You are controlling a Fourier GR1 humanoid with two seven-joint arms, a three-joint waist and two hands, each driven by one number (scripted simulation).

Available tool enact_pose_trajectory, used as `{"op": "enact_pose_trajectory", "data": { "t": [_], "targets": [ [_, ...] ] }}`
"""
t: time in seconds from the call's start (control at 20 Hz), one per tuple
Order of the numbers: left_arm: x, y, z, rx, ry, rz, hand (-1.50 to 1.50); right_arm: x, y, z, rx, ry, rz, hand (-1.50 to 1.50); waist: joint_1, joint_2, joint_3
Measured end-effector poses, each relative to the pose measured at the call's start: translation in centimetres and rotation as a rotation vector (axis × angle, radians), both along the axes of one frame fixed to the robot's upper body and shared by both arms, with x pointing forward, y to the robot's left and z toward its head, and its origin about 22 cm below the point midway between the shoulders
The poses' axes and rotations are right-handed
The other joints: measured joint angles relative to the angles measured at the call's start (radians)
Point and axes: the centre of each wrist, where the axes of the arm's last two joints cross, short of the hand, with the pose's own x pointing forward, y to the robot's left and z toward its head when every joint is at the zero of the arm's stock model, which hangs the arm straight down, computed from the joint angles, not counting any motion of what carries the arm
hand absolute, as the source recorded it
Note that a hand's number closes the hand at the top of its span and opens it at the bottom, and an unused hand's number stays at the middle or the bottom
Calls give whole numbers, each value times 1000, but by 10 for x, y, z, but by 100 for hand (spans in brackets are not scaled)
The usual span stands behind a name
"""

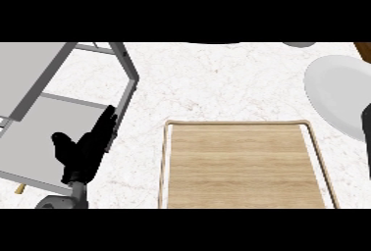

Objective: Pick the lemon from the tray and place it in the plate

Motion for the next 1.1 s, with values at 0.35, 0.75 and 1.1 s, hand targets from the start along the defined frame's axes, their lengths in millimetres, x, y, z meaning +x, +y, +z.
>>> {"op": "enact_pose_trajectory", "data": {
  "t": [0.35,0.75,1.1],
  "targets": [
    [-2,-2,-2,1,7,16,0,-14,-23,-22,104,-49,-89,-150,-10,-7,1],
    [-3,0,-5,-5,2,14,0,-21,-31,-58,406,-64,-132,-150,-12,-9,4],
    [-2,-1,-4,-8,15,17,0,-18,-26,-58,334,-182,-23,-150,-16,-12,6]
  ]
}}
